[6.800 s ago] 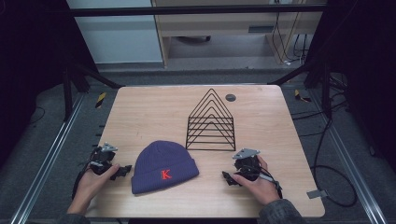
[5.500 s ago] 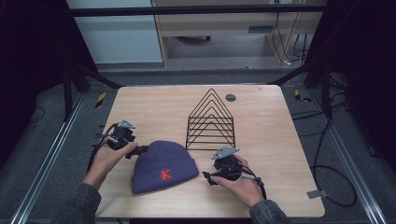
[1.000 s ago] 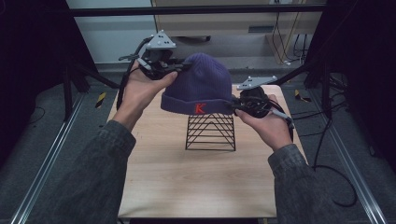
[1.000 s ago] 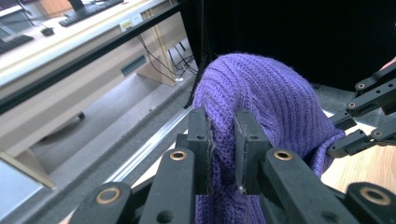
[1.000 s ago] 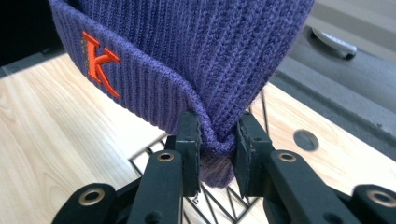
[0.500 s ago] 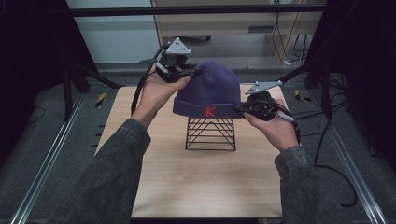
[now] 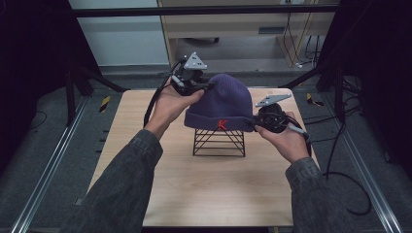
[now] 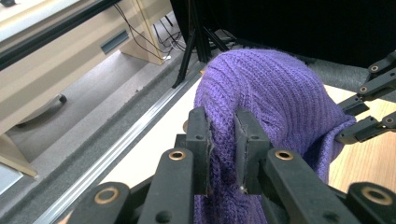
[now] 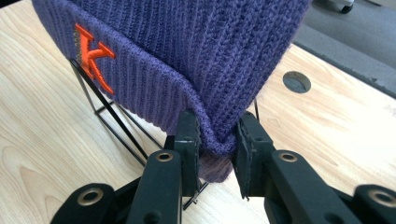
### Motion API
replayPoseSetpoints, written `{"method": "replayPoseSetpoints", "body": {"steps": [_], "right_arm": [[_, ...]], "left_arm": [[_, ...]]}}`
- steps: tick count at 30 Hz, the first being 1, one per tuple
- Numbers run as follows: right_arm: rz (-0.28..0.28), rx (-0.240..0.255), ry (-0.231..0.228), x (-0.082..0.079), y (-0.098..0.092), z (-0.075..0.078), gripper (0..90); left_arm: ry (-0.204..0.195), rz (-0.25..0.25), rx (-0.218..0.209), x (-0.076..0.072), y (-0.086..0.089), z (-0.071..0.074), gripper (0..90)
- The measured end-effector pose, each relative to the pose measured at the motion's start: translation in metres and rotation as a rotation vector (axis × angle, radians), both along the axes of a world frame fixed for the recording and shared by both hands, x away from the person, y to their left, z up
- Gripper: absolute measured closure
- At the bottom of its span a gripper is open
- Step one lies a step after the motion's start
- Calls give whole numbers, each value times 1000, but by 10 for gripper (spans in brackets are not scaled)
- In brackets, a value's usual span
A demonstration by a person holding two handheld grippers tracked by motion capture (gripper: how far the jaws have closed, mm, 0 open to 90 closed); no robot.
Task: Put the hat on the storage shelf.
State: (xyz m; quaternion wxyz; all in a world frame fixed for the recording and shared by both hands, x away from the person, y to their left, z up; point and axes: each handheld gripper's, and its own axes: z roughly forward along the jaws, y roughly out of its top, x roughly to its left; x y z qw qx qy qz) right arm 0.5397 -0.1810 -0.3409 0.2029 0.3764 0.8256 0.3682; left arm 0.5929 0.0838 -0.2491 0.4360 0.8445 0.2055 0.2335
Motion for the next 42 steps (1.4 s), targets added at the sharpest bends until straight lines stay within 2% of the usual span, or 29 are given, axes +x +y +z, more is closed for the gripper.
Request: {"method": "replayPoseSetpoints", "body": {"steps": [8, 20, 25, 30, 35, 42], "right_arm": [[-5, -4, 26, -1, -1, -20, 721], [-5, -5, 41, -5, 1, -42, 705], [3, -23, 47, -4, 2, -49, 706], [2, -16, 50, -5, 2, -56, 702], [3, -23, 59, -5, 5, -65, 694], [4, -25, 76, -4, 6, -77, 692]], "left_arm": [[11, -20, 17, -5, -1, -17, 777], [23, -36, 33, -16, 4, -38, 778], [23, -38, 37, -19, 6, -47, 780], [26, -40, 43, -20, 10, -53, 782], [38, -37, 47, -22, 13, -67, 781], [56, -40, 50, -22, 17, -79, 781]]}}
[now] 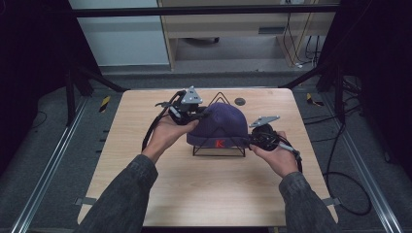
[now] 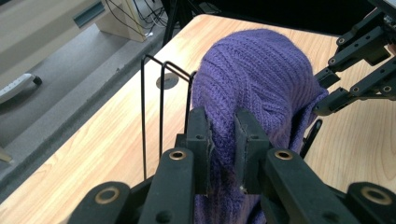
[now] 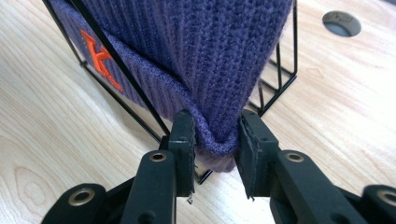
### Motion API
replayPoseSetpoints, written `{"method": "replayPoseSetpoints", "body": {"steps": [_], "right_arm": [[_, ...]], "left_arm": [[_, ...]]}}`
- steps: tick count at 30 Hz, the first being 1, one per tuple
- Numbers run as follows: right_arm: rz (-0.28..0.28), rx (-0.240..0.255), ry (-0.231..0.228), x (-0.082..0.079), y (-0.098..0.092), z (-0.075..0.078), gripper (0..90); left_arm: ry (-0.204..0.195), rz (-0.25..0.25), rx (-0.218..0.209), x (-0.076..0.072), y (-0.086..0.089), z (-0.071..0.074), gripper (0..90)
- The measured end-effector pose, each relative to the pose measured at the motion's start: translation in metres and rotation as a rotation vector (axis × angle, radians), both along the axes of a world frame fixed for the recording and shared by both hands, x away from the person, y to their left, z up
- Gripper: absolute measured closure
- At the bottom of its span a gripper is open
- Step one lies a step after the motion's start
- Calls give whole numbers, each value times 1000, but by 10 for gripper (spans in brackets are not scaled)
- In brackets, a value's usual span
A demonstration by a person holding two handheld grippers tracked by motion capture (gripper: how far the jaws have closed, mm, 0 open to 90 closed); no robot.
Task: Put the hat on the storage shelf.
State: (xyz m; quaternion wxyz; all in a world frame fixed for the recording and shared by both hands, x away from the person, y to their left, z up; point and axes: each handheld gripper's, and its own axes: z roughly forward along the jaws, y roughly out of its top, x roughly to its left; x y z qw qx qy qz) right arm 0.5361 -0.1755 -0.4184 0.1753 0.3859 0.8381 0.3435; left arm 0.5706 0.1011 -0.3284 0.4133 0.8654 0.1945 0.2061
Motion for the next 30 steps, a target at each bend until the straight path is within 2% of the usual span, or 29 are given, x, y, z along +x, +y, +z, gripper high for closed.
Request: {"method": "replayPoseSetpoints", "body": {"steps": [13, 30], "right_arm": [[-3, 0, 22, 0, -1, -15, 693], [1, -5, 22, -2, -2, -16, 691]], "left_arm": [[14, -3, 8, -4, 0, -13, 781], [22, 3, 2, -6, 6, -20, 780]]}}
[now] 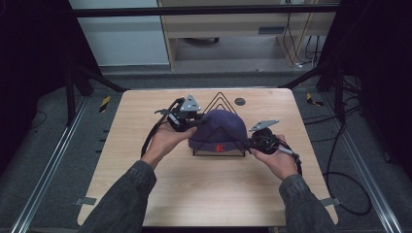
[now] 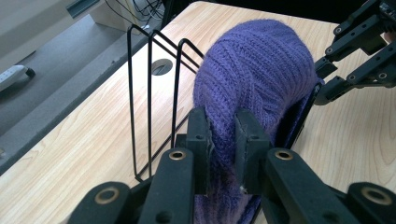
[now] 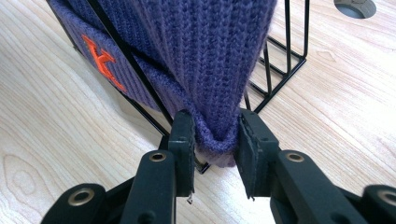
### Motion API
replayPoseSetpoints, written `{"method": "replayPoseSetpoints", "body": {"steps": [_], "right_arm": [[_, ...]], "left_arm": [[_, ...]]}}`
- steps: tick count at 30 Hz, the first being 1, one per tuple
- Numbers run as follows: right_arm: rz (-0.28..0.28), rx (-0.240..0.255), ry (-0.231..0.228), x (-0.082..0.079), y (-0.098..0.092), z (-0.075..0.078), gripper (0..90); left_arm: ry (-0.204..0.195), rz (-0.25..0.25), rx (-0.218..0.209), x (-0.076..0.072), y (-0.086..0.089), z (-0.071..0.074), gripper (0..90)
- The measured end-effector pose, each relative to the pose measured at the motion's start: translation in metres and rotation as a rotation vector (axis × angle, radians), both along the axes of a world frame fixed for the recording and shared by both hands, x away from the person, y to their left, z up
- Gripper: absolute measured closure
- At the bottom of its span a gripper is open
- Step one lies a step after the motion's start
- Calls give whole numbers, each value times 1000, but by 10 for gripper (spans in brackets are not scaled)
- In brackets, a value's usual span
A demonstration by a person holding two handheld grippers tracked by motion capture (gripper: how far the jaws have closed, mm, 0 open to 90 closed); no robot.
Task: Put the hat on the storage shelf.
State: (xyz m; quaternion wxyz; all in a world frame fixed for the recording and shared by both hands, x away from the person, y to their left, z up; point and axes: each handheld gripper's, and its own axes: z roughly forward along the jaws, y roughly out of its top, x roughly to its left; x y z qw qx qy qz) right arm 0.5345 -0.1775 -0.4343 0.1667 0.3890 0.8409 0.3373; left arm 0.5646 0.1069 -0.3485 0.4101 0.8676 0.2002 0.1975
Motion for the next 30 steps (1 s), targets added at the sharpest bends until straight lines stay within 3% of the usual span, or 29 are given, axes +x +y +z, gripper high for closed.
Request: {"method": "replayPoseSetpoints", "body": {"steps": [30], "right_arm": [[-7, 0, 25, 1, 0, -13, 670]], "left_arm": [[23, 4, -3, 0, 3, -13, 770]]}}
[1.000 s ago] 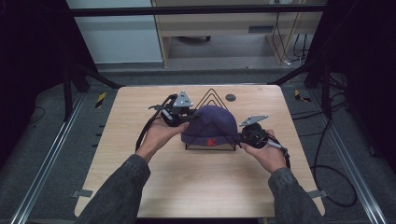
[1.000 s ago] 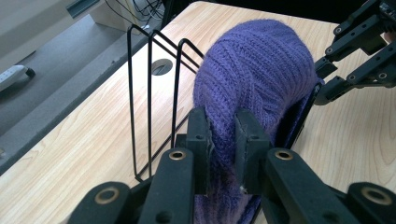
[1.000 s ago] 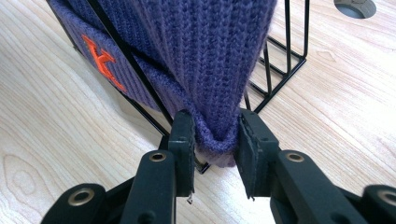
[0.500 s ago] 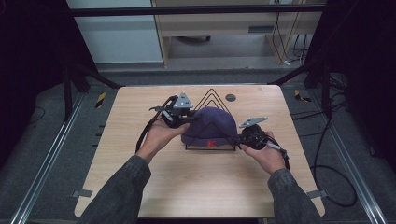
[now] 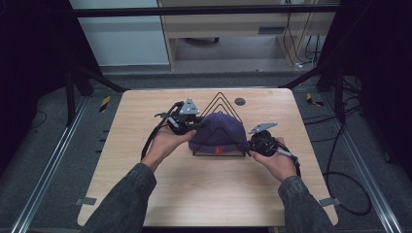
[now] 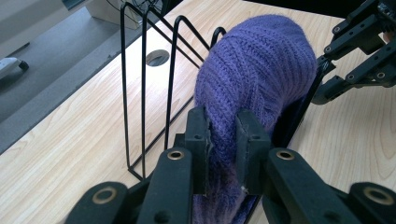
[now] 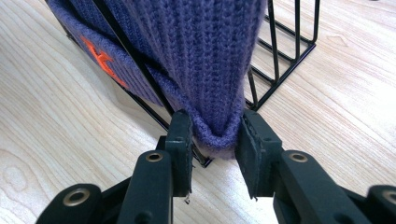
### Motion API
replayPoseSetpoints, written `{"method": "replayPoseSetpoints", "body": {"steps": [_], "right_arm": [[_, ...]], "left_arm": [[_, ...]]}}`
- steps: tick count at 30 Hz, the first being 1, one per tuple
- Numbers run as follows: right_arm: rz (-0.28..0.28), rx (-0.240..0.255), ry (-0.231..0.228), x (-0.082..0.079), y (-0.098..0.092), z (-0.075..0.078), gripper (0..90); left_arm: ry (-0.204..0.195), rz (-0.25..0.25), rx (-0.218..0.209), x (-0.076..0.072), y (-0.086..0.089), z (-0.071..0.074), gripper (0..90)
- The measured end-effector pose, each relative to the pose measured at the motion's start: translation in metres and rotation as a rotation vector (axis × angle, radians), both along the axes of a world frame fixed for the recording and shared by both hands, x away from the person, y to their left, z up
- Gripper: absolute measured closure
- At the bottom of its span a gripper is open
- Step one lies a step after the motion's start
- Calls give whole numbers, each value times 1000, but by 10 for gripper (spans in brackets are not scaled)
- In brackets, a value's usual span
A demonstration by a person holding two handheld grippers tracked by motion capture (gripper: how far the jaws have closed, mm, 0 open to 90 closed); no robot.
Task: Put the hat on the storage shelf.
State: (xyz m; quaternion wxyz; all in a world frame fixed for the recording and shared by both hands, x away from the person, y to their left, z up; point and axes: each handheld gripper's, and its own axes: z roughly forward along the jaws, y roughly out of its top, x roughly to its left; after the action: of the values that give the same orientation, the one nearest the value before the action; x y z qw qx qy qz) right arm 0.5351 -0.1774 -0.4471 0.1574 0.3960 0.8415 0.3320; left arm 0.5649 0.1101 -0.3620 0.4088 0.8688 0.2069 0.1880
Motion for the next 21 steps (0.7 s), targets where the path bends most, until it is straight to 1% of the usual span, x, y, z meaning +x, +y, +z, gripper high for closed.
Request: {"method": "replayPoseSetpoints", "body": {"steps": [8, 14, 21], "right_arm": [[-1, -1, 8, 0, -1, -2, 659], [-5, -1, 15, -2, -2, -2, 616], [-3, -7, 5, -4, -5, 0, 581]], "left_arm": [[5, -3, 5, 0, 1, -2, 767], [4, 0, 5, 0, 0, -3, 758], [5, 0, 7, 0, 0, -5, 750]]}}
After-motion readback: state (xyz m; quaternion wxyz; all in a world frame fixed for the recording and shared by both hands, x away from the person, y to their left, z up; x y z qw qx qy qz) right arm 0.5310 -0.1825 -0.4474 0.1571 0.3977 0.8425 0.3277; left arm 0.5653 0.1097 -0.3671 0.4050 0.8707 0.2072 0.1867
